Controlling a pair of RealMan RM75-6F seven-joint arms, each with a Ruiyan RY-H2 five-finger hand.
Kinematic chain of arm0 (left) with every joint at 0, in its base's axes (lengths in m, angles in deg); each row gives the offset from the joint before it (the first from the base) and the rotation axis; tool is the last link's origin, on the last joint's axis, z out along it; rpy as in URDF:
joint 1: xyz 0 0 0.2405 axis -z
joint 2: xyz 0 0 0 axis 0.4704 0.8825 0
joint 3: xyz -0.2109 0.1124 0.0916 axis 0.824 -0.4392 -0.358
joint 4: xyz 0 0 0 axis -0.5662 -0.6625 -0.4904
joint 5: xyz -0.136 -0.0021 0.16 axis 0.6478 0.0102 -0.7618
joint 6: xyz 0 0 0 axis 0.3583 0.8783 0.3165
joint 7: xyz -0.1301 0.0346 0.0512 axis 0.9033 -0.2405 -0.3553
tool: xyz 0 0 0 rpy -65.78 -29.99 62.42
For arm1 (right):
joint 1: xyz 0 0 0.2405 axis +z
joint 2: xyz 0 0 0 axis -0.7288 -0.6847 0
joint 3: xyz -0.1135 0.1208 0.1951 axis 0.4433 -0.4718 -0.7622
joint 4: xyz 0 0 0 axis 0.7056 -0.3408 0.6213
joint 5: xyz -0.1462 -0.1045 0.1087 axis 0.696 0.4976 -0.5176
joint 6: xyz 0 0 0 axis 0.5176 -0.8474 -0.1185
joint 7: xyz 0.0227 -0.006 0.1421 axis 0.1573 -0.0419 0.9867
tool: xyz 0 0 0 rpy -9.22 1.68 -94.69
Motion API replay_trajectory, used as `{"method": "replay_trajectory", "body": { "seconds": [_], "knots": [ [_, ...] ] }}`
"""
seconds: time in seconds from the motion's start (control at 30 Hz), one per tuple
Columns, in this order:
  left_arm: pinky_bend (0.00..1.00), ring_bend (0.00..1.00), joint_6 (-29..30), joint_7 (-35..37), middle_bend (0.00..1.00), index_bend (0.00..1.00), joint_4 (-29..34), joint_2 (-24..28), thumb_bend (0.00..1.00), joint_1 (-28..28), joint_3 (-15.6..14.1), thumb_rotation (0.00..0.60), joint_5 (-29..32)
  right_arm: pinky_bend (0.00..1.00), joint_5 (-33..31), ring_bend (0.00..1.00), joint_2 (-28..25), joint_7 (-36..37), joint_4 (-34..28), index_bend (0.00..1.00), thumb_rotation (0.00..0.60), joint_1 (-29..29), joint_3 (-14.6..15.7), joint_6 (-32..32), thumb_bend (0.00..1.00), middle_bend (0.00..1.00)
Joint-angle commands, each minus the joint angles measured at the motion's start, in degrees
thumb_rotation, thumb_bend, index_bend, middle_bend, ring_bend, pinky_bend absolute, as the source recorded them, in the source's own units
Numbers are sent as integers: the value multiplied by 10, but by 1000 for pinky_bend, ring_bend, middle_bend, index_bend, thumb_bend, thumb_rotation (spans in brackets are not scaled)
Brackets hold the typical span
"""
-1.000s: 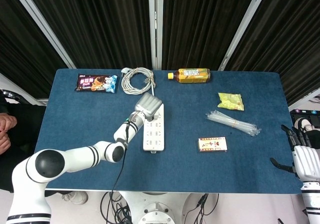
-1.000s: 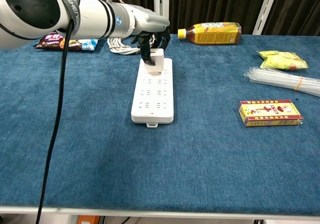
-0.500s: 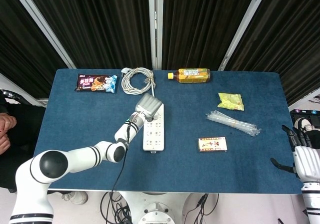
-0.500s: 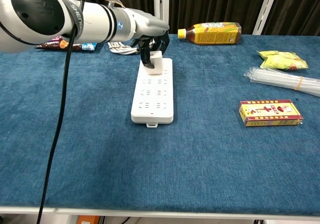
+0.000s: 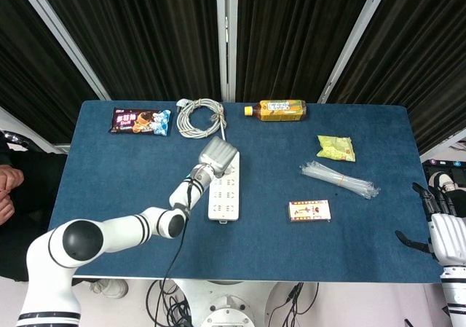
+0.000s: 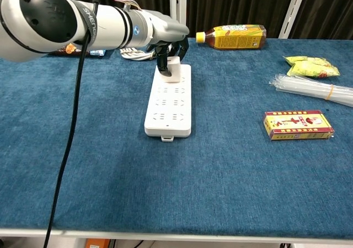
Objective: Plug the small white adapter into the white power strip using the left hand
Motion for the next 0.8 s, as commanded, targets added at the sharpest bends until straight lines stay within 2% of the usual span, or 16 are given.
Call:
{"method": "replay_trajectory", "body": {
  "seconds": [0.03,0.2,0.3,0.63,0.8],
  "knots": [
    [610,534,7,-4,588,483,17,10,469,-1,0,600,2,0,1,0,0,1,0,0,600,0,0,0,77,127],
    [581,410,12,-11,442,288,40,22,433,0,-1,600,14,0,3,0,1,3,2,0,600,-1,0,2,77,127],
    [560,361,16,-14,378,225,47,25,411,0,-2,600,18,0,4,0,1,4,2,0,600,-2,0,4,77,127],
    [465,282,27,-10,285,154,71,37,382,-7,-3,600,17,0,7,0,1,7,3,0,600,-1,0,5,77,138],
    [426,259,37,0,257,123,108,59,382,-17,-2,600,4,0,9,0,0,7,2,0,600,0,0,6,76,138]
  ]
}}
